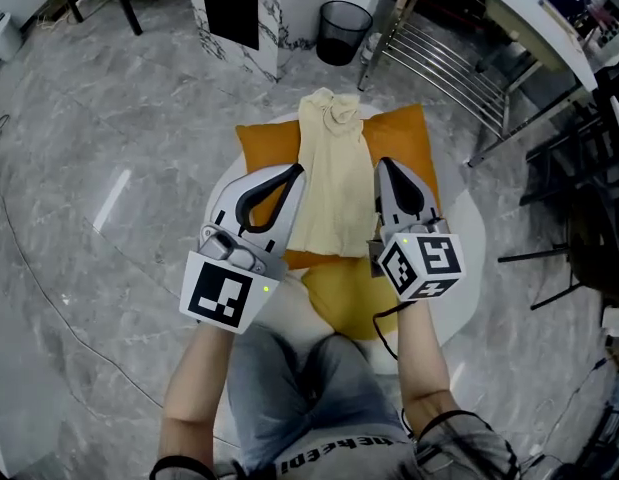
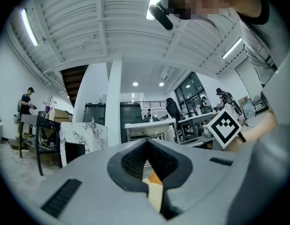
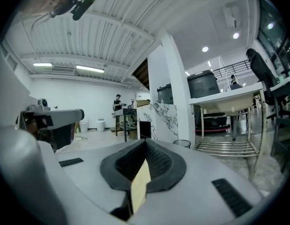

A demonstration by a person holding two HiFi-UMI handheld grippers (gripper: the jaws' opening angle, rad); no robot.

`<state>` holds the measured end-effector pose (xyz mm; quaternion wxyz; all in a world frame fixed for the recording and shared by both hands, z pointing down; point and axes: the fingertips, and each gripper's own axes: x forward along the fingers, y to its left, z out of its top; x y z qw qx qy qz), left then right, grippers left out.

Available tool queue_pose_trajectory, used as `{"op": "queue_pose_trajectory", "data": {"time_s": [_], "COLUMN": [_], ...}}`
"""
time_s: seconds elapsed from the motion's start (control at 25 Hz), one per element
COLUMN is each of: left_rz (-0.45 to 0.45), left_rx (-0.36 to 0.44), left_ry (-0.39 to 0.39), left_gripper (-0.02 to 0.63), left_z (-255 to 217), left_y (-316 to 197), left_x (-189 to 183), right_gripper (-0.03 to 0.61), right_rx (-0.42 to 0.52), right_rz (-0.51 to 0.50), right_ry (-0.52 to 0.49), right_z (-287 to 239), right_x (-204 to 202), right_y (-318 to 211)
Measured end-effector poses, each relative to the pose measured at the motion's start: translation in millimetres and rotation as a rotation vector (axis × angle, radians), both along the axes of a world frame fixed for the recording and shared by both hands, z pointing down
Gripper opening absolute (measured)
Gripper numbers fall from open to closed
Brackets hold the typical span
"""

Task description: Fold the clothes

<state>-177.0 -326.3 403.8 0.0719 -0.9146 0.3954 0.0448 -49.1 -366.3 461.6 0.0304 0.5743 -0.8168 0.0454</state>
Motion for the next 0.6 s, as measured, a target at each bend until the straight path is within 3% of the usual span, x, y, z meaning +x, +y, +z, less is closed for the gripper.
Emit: {"op": "queue_pose_trajectory", "data": {"time_s": [0.6], "left_rz": [-0.047], "left_rx": [0.083], "left_ry": [0.061], "left_gripper": [0.003], "left_z": [-63.0], "left_y": [95.4], "left_x": [-62.8], "right_gripper": [0.002], "right_rx": [0.138], "right_rz": [0.014], "right_ry": [0.034], "right_z": [-74.2], "right_x": [-47.3], "right_y": [91.3]}}
